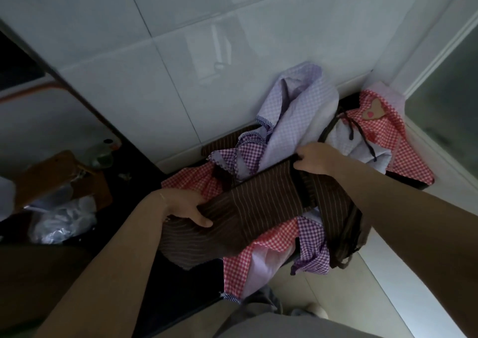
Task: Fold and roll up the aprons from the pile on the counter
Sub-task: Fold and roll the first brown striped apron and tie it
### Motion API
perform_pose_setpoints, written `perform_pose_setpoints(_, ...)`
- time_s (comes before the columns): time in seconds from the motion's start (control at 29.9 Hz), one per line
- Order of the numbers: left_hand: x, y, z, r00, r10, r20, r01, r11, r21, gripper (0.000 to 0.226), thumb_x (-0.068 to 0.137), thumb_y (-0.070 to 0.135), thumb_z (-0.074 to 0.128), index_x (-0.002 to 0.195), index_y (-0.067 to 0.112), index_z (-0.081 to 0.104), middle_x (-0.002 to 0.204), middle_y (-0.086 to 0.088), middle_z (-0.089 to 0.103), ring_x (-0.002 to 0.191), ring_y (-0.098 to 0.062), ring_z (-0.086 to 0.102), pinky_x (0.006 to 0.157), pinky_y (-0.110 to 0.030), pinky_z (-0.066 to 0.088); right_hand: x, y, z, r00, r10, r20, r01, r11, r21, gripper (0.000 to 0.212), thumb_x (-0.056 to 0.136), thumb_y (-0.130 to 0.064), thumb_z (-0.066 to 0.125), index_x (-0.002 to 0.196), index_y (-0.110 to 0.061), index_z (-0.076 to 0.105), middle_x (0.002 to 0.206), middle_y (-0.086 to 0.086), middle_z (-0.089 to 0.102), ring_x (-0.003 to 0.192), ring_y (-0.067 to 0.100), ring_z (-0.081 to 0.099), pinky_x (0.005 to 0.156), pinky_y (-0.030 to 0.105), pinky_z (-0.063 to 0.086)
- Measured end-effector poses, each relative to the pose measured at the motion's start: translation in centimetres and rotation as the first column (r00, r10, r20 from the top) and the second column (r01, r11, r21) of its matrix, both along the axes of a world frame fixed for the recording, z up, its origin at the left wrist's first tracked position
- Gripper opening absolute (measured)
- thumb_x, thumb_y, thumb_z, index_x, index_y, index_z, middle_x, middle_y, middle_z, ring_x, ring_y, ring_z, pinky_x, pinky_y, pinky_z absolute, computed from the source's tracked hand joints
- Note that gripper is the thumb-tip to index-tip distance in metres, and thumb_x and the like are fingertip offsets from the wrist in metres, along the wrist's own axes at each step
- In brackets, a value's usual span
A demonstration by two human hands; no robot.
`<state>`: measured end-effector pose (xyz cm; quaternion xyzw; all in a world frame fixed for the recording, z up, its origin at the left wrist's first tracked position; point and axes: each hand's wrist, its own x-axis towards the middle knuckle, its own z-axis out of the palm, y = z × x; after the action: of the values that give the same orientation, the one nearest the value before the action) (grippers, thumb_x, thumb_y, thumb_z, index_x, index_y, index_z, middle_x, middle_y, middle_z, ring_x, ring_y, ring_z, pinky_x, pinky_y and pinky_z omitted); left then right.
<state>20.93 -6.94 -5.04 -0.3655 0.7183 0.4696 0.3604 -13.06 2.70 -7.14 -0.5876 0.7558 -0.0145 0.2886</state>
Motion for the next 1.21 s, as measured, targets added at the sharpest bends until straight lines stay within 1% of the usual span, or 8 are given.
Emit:
perform_pose_setpoints(0.13, 3.5, 0.3, 0.5, 0.983, 0.139, 0.118, -0.16, 0.968, 0.193, 0.047, 0.074, 0.042, 0.078, 0.117, 0.033, 0.06, 0.123, 0.008, 0.061, 0.112, -0.012, 0.058, 0.1, -0.03, 0.047, 1.3, 0.1, 1.2, 0.973, -0.095, 0.213, 0.016, 0.938, 0.347, 0.028, 0.081, -0.013, 0.059, 0.057, -0.019, 0.044, 0.058, 0.0, 0.046, 0.053, 0.013, 0.042, 0.048, 0.022, 0.03)
perform_pose_setpoints(0.23, 6.4, 0.5, -1.2, 0.929, 0.086, 0.359, -0.067, 0.996, -0.065, 0.058, 0.088, 0.048, 0.061, 0.139, 0.025, 0.046, 0.139, 0.003, 0.046, 0.125, -0.02, 0.048, 0.105, -0.034, 0.042, 2.6, 0.7, 0.3, 0.999, 0.028, 0.041, -0.037, 0.973, 0.228, 0.022, 0.087, -0.02, 0.057, 0.066, -0.017, 0.051, 0.069, 0.001, 0.053, 0.061, 0.012, 0.047, 0.056, 0.024, 0.041)
perform_pose_setpoints(0.3, 8.0, 0.6, -3.4, 0.887, 0.263, 0.379, -0.149, 0.941, -0.303, 0.036, 0.096, 0.035, 0.052, 0.126, 0.016, 0.055, 0.117, -0.003, 0.058, 0.106, -0.022, 0.058, 0.078, -0.028, 0.052, 3.7, 1.4, -0.8, 0.994, 0.066, -0.086, -0.057, 0.994, 0.093, 0.029, 0.091, -0.025, 0.054, 0.064, -0.017, 0.046, 0.068, -0.001, 0.05, 0.062, 0.011, 0.045, 0.056, 0.024, 0.038)
perform_pose_setpoints(0.44, 6.2, 2.3, -4.8, 0.895, 0.319, 0.312, 0.047, 0.629, -0.776, 0.03, 0.095, 0.023, 0.041, 0.122, 0.011, 0.05, 0.122, -0.01, 0.054, 0.107, -0.025, 0.055, 0.077, -0.032, 0.046, 5.2, 2.8, -2.0, 0.969, 0.024, -0.244, -0.046, 0.995, -0.086, 0.035, 0.093, -0.03, 0.05, 0.063, -0.02, 0.036, 0.067, -0.006, 0.043, 0.077, 0.017, 0.052, 0.07, 0.029, 0.038)
perform_pose_setpoints(0.5, 2.7, 3.5, -5.6, 0.996, 0.073, -0.047, -0.074, 0.433, -0.898, 0.026, 0.093, 0.02, 0.043, 0.112, 0.007, 0.056, 0.112, -0.014, 0.058, 0.1, -0.031, 0.058, 0.075, -0.036, 0.046, 5.3, 2.9, -2.2, 0.961, 0.025, -0.276, -0.056, 0.993, -0.102, 0.027, 0.093, -0.032, 0.049, 0.072, -0.016, 0.045, 0.078, -0.003, 0.052, 0.09, 0.021, 0.056, 0.083, 0.034, 0.04)
perform_pose_setpoints(0.67, -8.9, 7.8, -5.3, 0.757, -0.15, -0.636, -0.318, 0.766, -0.558, 0.052, 0.085, 0.018, 0.068, 0.132, 0.015, 0.045, 0.135, -0.006, 0.041, 0.104, -0.025, 0.059, 0.083, -0.037, 0.052, 5.9, 3.0, -2.0, 0.938, 0.024, -0.347, -0.08, 0.986, -0.149, 0.025, 0.092, -0.034, 0.048, 0.098, -0.014, 0.061, 0.102, 0.004, 0.061, 0.104, 0.024, 0.055, 0.098, 0.043, 0.035)
perform_pose_setpoints(0.87, -15.2, 6.1, -7.2, 0.766, 0.0, -0.643, -0.33, 0.858, -0.394, 0.036, 0.088, 0.024, 0.063, 0.123, 0.019, 0.053, 0.119, -0.005, 0.061, 0.104, -0.024, 0.061, 0.082, -0.031, 0.047, 7.1, 5.3, -2.2, 0.926, 0.022, -0.377, -0.189, 0.891, -0.413, 0.026, 0.08, -0.021, 0.062, 0.102, -0.009, 0.061, 0.097, 0.01, 0.063, 0.09, 0.032, 0.06, 0.071, 0.042, 0.046)
perform_pose_setpoints(1.21, -14.9, 4.4, -6.6, 0.852, 0.073, -0.519, -0.165, 0.977, -0.134, 0.02, 0.089, 0.013, 0.066, 0.106, 0.02, 0.057, 0.1, 0.0, 0.06, 0.073, -0.017, 0.068, 0.069, -0.026, 0.058, 0.2, 10.9, -1.5, 0.878, -0.398, -0.268, 0.427, 0.903, 0.058, 0.029, 0.086, -0.022, 0.05, 0.112, -0.01, 0.058, 0.117, 0.011, 0.058, 0.108, 0.028, 0.052, 0.087, 0.035, 0.039)
